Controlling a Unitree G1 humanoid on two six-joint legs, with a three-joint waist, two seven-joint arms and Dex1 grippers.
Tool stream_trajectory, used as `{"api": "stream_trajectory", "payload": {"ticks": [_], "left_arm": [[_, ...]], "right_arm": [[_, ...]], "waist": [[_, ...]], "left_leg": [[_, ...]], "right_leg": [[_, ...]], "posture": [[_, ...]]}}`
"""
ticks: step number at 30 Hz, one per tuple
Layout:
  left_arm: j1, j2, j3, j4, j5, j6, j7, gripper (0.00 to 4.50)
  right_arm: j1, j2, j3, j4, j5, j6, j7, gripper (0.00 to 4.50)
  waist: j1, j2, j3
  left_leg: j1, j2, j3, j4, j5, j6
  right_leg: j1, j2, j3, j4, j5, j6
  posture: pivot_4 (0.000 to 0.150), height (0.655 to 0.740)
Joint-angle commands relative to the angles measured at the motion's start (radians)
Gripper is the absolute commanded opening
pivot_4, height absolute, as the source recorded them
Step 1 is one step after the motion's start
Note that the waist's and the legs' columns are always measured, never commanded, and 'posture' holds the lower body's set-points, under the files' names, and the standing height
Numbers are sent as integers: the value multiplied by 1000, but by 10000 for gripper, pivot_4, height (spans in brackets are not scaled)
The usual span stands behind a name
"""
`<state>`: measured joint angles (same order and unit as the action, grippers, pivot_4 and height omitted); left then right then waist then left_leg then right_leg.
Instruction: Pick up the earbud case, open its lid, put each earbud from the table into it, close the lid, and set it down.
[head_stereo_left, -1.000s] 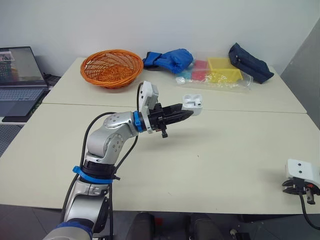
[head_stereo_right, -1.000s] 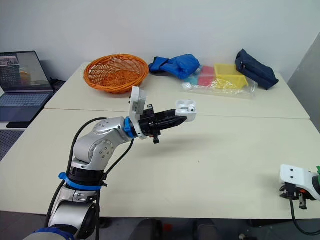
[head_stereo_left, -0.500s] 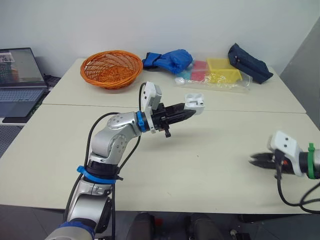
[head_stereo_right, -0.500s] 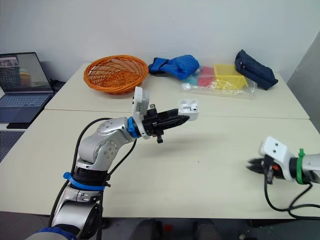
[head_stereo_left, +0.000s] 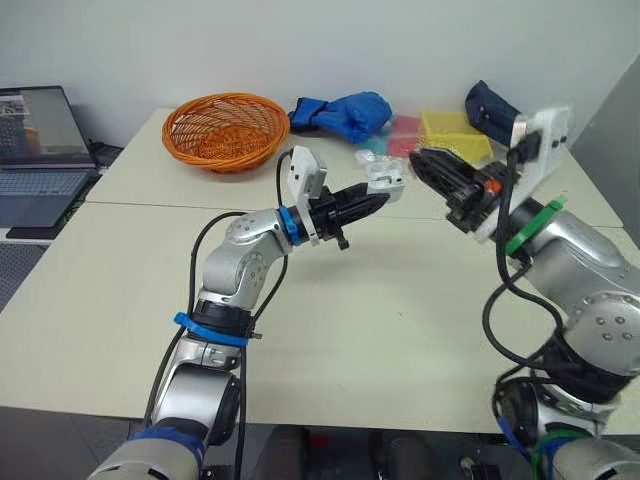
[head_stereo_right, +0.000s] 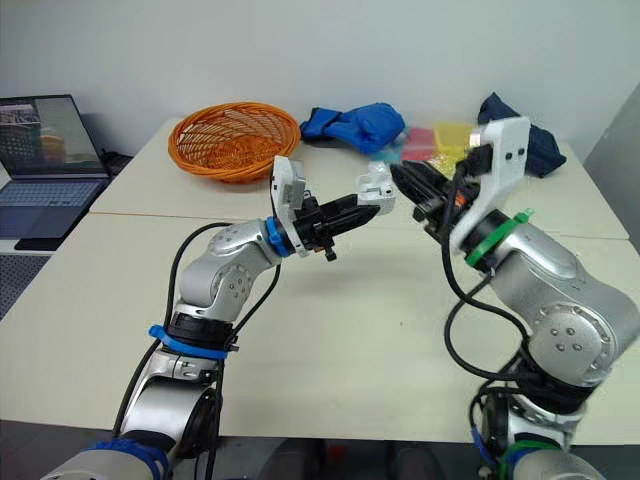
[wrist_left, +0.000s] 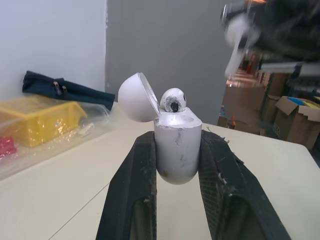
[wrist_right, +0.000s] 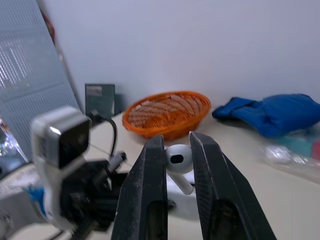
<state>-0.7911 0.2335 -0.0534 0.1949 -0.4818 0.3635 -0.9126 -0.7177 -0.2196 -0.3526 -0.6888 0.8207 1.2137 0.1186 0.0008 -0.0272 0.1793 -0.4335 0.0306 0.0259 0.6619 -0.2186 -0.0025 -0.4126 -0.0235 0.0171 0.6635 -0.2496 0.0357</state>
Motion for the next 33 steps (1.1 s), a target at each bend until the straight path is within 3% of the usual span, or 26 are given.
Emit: {"api": "stream_trajectory", "payload": {"ticks": [1, 15, 33], "left_arm": [[-35, 0, 12, -5, 3, -34, -19, 7613], [-49, -7, 12, -22, -7, -21, -27, 7613], [-61, -10, 14, -48, -25, 5, -30, 7613]], "right_arm": [[-22, 0, 13, -26, 9, -31, -57, 3331], [12, 31, 146, 45, -30, -163, -84, 3331], [44, 24, 181, 86, -35, -228, -88, 3331]], "waist": [[0, 0, 0], [-8, 0, 0], [-9, 0, 0]], "left_leg": [[0, 0, 0, 0, 0, 0], [1, 1, 0, 0, 0, 0], [1, 1, 0, -1, 0, 0]], "right_leg": [[0, 0, 0, 0, 0, 0], [0, 2, 0, 0, 0, 0], [0, 2, 0, 0, 0, 0]], "posture": [[1500, 7400], [1500, 7400], [1500, 7400]]}}
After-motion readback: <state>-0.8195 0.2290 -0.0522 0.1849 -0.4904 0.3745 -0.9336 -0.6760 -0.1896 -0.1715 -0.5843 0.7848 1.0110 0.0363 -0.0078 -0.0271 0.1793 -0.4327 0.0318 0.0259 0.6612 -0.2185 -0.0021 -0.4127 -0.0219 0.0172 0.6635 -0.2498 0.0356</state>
